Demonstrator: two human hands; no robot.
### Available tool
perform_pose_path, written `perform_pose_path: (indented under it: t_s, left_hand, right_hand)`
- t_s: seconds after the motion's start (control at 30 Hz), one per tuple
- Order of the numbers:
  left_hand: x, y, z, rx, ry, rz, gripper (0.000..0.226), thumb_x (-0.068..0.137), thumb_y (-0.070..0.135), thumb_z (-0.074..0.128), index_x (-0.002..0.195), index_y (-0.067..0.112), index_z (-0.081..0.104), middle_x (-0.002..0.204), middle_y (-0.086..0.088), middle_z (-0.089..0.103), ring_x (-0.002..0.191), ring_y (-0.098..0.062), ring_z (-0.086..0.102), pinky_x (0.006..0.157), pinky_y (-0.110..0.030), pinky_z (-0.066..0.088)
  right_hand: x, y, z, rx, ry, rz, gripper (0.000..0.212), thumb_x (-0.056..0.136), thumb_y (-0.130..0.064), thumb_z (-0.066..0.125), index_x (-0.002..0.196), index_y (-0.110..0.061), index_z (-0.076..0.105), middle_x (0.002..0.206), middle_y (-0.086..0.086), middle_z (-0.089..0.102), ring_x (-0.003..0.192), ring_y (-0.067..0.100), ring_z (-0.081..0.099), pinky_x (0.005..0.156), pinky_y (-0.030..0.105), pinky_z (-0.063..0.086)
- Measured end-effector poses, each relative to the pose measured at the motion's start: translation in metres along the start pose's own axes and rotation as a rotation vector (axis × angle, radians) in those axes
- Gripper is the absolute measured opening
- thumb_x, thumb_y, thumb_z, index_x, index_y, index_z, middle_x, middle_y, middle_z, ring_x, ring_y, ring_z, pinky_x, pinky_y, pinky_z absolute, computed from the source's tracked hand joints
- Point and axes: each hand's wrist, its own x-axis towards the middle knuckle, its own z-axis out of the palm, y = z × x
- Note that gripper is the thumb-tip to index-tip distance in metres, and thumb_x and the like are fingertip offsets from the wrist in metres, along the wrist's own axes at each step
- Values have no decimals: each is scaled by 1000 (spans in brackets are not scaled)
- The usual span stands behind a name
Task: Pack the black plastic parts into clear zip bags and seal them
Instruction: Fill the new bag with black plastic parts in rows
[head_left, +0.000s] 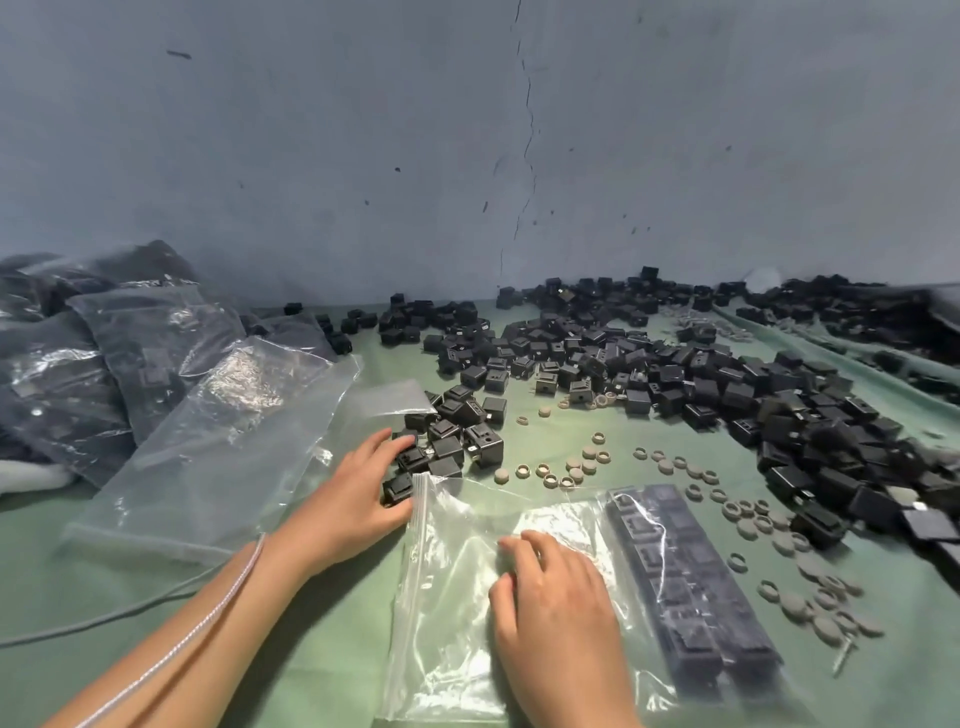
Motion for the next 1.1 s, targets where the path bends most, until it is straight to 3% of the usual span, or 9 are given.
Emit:
perform_pose_path:
  t_s: [0.13, 0.23, 0.3, 0.4, 0.57, 0.63, 0.8, 1.0, 1.1]
  left_hand:
    - [20, 11, 7, 119, -28, 29, 87, 82, 65, 61, 152, 43, 14, 162, 13, 4, 150, -17, 11, 116, -49, 29]
    - [29, 23, 15, 126, -57, 2, 96, 71, 87, 49, 151, 45, 17, 163, 10, 6, 150, -18, 8, 117, -54, 27]
    - [32, 28, 22, 107, -15, -21, 87, 74, 84, 50, 148, 42, 28, 159, 3, 19, 149, -19, 12, 116, -54, 28]
    - [31, 30, 33, 113, 160, -25, 59, 83, 67, 59, 131, 36, 43, 136, 5, 41, 133, -18, 34, 104, -46, 41]
    - [33, 27, 30, 190, 189, -2, 46, 85, 62, 54, 113, 30, 37, 116, 9, 44, 114, -16, 45, 82, -36, 41]
    - [33, 26, 32, 207, 193, -16, 48, 84, 62, 52, 115, 30, 35, 119, 7, 42, 117, -17, 41, 86, -37, 41]
    - [37, 23, 34, 305, 175, -21, 64, 86, 65, 44, 142, 37, 31, 125, 0, 40, 123, -23, 34, 99, -41, 38]
    - [38, 27, 31, 213, 48, -93, 67, 85, 63, 47, 144, 39, 25, 155, 8, 31, 149, -31, 11, 112, -56, 28]
    - [36, 28, 30, 283, 35, -103, 66, 84, 67, 44, 141, 37, 27, 147, 4, 43, 145, -33, 20, 107, -54, 32]
  right_hand:
    - [0, 0, -1, 3, 14, 0, 43, 100, -40, 18, 136, -37, 40, 141, -17, 40, 129, 4, 36, 118, 29, 22]
    - [-2, 0, 0, 13, 34, 1, 39, 101, -39, 23, 134, -37, 42, 140, -17, 41, 127, 4, 37, 117, 28, 23]
    - [0, 0, -1, 20, 49, 0, 37, 101, -38, 24, 133, -37, 43, 138, -18, 42, 125, 3, 38, 116, 26, 24]
    - [-1, 1, 1, 25, 66, -4, 35, 101, -37, 27, 131, -37, 46, 131, -19, 44, 120, 4, 39, 114, 25, 26]
    - [0, 0, 0, 32, 79, -6, 33, 100, -37, 27, 127, -38, 46, 128, -20, 44, 116, 3, 39, 112, 25, 27]
    - [0, 2, 3, 39, 83, -7, 34, 101, -37, 28, 128, -38, 46, 127, -20, 45, 116, 3, 40, 112, 25, 27]
    - [3, 3, 2, 55, 128, -9, 31, 101, -34, 33, 126, -36, 52, 121, -20, 48, 109, 2, 41, 108, 24, 31]
    - [5, 3, 1, 67, 149, 12, 31, 100, -33, 34, 124, -32, 54, 123, -15, 52, 111, 7, 46, 107, 27, 34]
    - [3, 2, 2, 57, 128, 9, 30, 100, -32, 35, 124, -31, 54, 123, -14, 51, 111, 8, 46, 107, 28, 34]
